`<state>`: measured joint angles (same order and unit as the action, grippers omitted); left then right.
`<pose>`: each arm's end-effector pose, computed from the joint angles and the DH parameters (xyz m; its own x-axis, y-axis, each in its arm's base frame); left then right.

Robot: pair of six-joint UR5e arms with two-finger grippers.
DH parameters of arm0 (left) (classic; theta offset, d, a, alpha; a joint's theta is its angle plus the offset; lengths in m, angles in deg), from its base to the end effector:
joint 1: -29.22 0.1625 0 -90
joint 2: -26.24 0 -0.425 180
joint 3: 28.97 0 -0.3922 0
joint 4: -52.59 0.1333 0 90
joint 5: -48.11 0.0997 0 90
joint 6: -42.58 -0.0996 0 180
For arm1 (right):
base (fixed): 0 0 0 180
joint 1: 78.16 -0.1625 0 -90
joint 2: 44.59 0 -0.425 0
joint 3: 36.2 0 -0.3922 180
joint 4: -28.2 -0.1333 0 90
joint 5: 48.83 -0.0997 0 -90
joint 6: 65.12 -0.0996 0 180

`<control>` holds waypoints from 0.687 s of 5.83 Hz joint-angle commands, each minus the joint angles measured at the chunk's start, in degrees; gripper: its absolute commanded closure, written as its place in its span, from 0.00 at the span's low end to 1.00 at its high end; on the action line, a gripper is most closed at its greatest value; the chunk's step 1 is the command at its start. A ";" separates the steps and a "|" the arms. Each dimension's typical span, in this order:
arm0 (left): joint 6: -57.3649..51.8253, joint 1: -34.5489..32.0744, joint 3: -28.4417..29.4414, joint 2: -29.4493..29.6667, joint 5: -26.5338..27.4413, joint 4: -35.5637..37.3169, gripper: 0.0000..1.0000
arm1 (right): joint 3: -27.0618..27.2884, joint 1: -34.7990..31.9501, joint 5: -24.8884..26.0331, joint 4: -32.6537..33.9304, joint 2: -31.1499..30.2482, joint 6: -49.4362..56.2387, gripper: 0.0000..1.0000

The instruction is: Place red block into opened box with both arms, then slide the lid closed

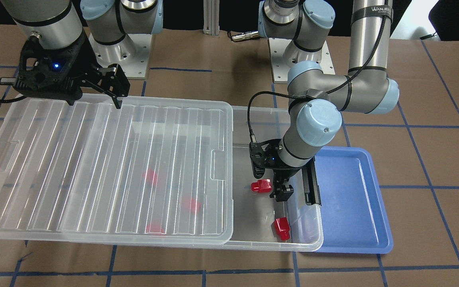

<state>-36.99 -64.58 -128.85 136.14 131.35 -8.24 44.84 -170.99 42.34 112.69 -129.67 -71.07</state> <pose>-0.1834 -0.5728 0.2674 -0.1142 0.9929 0.0318 0.9866 0.1171 -0.1138 0.1570 -0.5177 0.5115 -0.9983 0.0539 0.0230 0.0544 0.9982 0.0234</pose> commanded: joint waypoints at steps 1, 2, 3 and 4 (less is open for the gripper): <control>0.30 0.19 7.45 -4.58 -0.10 -14.39 0.02 | -0.09 1.59 0.15 0.59 0.00 1.02 0.00; 2.47 0.19 13.33 -6.26 0.07 -24.23 0.02 | -0.09 7.34 0.06 0.24 0.08 4.68 0.00; 4.41 0.11 18.00 -6.89 0.16 -29.55 0.02 | 0.00 14.54 -0.03 0.33 0.17 13.51 0.00; 11.91 -0.16 20.75 -7.24 0.42 -32.74 0.02 | 0.00 19.83 -0.03 1.11 0.96 20.73 0.00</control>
<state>-30.87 -64.53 -111.55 129.47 131.56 -36.78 44.81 -156.95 42.34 113.25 -129.30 -57.71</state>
